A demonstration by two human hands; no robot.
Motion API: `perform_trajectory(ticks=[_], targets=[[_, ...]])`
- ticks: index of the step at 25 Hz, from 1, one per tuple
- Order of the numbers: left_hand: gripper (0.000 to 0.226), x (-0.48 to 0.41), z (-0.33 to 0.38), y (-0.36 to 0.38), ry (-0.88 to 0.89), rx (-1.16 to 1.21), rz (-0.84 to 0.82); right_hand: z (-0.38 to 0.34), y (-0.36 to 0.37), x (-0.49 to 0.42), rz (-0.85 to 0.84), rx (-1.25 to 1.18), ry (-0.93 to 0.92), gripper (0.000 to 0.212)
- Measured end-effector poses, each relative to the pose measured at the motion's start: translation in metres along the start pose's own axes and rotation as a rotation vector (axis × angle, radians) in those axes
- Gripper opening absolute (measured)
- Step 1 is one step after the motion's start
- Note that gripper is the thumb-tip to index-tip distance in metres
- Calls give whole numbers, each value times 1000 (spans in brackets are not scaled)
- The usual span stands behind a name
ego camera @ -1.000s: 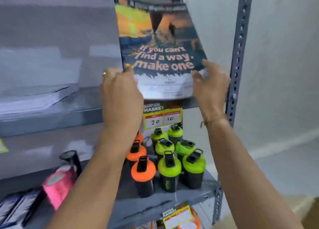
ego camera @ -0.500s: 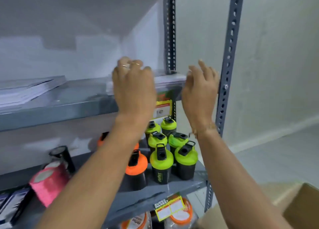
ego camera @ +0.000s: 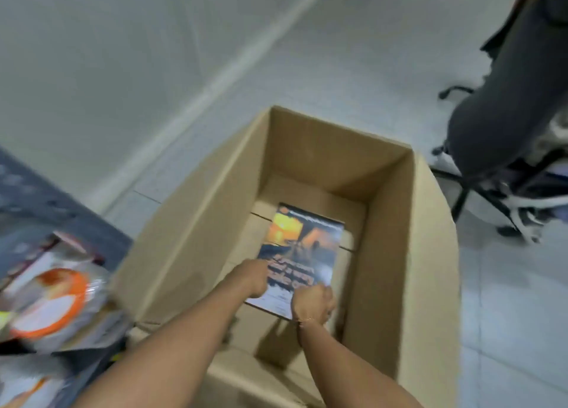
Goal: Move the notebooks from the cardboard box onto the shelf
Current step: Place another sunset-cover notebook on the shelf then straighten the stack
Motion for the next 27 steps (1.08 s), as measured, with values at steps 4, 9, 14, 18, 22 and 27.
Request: perform_trajectory(ticks=[4,9,14,18,22,27], targets=[[44,-89,-10,53,-195,161,-32,33,11,-57,-135,-5,183,64],[54,-124,-14,78,-361,505,100,37,32,-81,-31,8,185,50],[56,-128,-20,68,-431,628,9,32,20,-81,109,-90,155,44],[52,-105,-13,55,-363,542,47,21,9,-60,203,-91,5,43],[37,-42,-9,13,-221,421,355,-8,7,-8,309,-239,-174,40],[36,116,-27,-31,124,522,900,-62,-31,102,650,-512,-754,21]])
Point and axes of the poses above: each hand's wrist, its own x-axis away from the middle knuckle, its own y-axis out of the palm, z = x × y, the point moved 2 cm from there along -x, towards the middle knuckle, and after that the axes turned 14 degrees about -z, right-handed, at the moved point
